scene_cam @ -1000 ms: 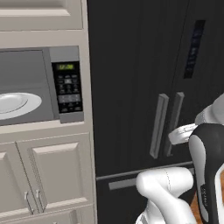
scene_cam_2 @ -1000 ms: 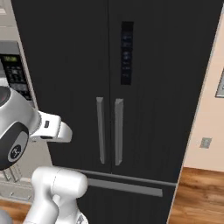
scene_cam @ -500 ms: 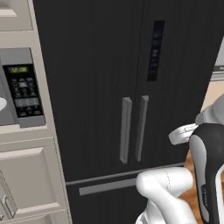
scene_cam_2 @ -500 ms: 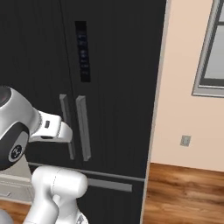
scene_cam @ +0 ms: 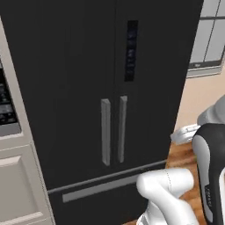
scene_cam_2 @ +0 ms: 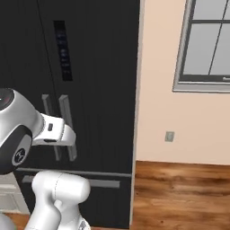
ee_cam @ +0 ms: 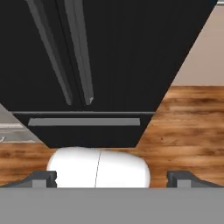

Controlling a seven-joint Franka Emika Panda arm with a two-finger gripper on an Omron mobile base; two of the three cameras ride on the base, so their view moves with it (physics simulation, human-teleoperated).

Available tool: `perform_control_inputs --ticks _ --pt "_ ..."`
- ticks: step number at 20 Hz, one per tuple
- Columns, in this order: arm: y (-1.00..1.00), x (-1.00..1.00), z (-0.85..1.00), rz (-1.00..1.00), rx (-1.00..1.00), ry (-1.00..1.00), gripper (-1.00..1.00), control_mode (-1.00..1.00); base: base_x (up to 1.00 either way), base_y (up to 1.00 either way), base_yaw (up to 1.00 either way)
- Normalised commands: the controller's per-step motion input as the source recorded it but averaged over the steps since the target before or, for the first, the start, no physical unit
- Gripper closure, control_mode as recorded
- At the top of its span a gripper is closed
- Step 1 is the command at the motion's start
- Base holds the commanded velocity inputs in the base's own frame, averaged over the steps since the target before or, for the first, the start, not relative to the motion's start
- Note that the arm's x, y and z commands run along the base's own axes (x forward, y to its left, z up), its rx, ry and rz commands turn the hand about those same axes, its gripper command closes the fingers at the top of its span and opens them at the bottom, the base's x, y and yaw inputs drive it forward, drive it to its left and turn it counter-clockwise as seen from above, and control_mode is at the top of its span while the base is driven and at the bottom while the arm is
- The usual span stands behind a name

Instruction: Pick the hotdog bun from the counter and place it in the microwave. Then turn on the microwave.

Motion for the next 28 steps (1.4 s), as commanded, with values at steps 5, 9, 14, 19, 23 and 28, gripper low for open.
perform_control_inputs --ticks 5,9,14,19,23,28 --pt "0.0 0.0 0.0 0.0 0.0 0.0 -1.0 1.0 -0.2 -0.1 -0.59" --pt "0.0 0.0 0.0 0.0 0.0 0.0 -1.0 1.0 -0.16 -0.04 -0.7" --pt "0.0 0.0 0.0 0.0 0.0 0.0 -1.0 1.0 -0.06 0.0 -0.85" --pt "0.0 0.0 0.0 0.0 0.0 0.0 -1.0 1.0 0.0 0.0 -0.95" --pt "0.0 0.0 0.0 0.0 0.0 0.0 -1.0 1.0 0.0 0.03 -1.0" --pt "0.0 0.0 0.0 0.0 0.0 0.0 -1.0 1.0 0.0 0.03 -1.0"
